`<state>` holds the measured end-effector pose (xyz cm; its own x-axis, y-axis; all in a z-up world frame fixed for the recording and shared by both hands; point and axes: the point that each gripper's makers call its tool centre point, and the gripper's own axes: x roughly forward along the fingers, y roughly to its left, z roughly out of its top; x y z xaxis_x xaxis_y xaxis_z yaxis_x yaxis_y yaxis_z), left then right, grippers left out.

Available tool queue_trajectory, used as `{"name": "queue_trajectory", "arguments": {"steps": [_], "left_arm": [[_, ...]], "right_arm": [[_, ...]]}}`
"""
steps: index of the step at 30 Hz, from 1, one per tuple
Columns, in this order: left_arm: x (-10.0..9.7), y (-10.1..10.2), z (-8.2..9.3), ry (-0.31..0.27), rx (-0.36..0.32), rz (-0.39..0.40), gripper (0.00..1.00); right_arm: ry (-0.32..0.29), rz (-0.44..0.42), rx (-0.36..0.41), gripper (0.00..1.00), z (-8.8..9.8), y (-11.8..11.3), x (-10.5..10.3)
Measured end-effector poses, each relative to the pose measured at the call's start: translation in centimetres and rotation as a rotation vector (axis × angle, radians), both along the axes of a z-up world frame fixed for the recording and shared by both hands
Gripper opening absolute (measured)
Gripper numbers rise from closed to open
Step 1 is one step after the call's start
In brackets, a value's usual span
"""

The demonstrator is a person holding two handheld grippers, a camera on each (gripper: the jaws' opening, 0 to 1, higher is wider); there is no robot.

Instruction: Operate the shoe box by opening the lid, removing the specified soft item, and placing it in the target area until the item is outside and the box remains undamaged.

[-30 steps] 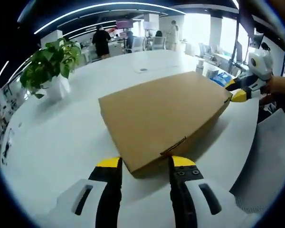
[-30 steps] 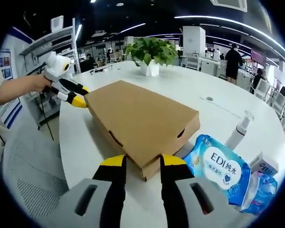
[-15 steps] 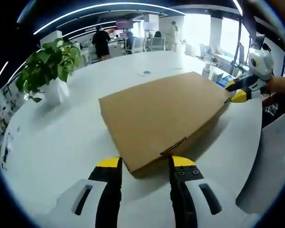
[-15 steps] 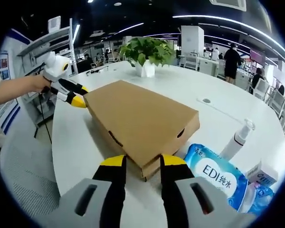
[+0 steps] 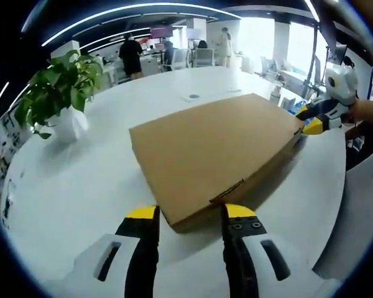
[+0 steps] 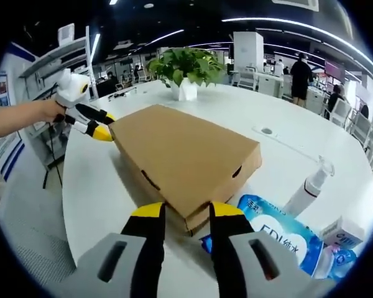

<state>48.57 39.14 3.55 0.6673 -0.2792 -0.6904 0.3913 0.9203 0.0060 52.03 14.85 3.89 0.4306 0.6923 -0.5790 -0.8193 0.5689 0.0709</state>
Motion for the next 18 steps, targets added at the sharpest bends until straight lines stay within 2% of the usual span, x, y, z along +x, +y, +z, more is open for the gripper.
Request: {"name": "queue_trajectory", "arguments": {"steps": [11,14,18], "left_arm": [[0.0,0.0,0.0,-0.005,0.012,0.000,0.39],[-0.1,0.3,0.4,-0.021,0.026,0.003,0.40],[-0.6,1.2,1.4,-0.043,0.019,0.052,0.42]], "right_arm": [[-0.012,-0.002,0.000,0.24,0.2,-0.3,-0.1],[-0.034,-0.006,-0.003,0.27,0.5,-0.7,-0.2],[-0.057,-0.024,-0.004,0.33,1.0,-2.3,-0.7]]}}
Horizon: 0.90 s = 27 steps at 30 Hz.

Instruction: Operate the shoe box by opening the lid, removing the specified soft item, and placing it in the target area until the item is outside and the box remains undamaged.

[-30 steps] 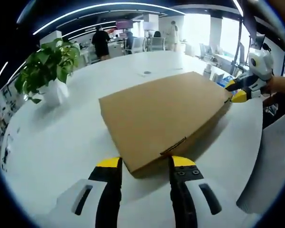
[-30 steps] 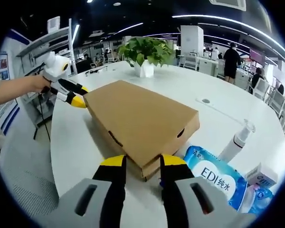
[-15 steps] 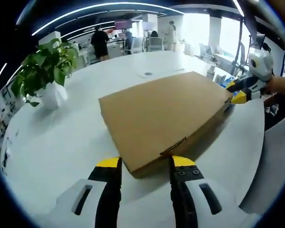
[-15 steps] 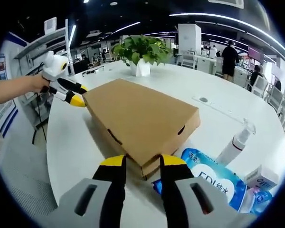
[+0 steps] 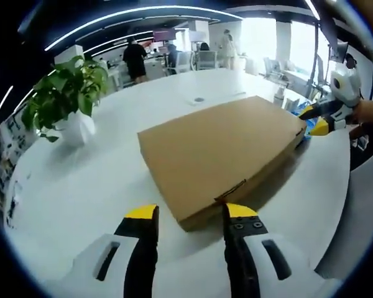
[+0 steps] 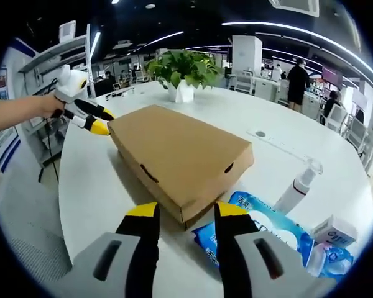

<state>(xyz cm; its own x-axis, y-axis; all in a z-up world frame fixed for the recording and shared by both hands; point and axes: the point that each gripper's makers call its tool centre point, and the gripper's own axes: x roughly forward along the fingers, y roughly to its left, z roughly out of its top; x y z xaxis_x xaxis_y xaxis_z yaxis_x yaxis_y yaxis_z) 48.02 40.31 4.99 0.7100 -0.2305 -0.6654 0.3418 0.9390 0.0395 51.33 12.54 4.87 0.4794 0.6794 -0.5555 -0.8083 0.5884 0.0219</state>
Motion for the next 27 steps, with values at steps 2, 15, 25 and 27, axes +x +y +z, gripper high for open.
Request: {"name": "queue_trajectory", "arguments": {"steps": [2,15,25,27], "left_arm": [[-0.6,0.3,0.7,-0.017,-0.006,0.016,0.46],[-5.9,-2.4,4.3,-0.109,-0.058,0.038,0.55],[-9.3,-5.3,7.1,-0.174,-0.095,0.035,0.65],[-10.0,-5.7,7.7,-0.191,-0.111,0.044,0.69]], "right_arm": [[-0.007,-0.024,0.003,0.33,0.3,-1.2,-0.2],[-0.069,-0.219,0.036,0.46,3.3,-9.3,-2.3],[-0.102,-0.322,0.050,0.56,5.7,-13.7,-6.0],[-0.109,-0.331,0.045,0.59,6.1,-14.4,-6.8]]}}
